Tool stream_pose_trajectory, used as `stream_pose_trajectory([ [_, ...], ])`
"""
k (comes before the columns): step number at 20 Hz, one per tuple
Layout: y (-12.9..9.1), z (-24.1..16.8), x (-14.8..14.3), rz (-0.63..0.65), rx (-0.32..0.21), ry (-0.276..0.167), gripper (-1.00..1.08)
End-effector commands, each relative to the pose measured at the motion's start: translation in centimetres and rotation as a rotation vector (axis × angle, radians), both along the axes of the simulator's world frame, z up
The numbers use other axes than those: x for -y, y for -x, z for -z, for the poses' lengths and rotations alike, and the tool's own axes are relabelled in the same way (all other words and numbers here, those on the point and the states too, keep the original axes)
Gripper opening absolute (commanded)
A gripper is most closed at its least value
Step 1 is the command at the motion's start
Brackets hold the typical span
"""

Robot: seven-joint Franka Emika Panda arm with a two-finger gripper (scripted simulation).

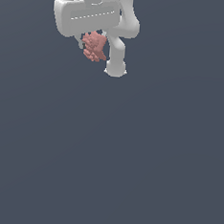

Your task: Pick up the object and move it to a goal position.

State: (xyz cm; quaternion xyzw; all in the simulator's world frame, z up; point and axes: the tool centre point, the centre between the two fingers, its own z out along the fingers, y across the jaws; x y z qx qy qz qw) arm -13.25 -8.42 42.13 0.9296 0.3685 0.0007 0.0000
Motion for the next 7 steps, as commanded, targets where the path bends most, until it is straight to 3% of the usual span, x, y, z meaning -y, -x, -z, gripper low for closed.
stream_pose_trajectory([
  [1, 0.2, -0.97, 0.07, 0.0, -0.001, 0.0, -1.0],
  [7, 0.24, -1.81, 0.16, 0.0, -0.001, 0.0, -1.0],
])
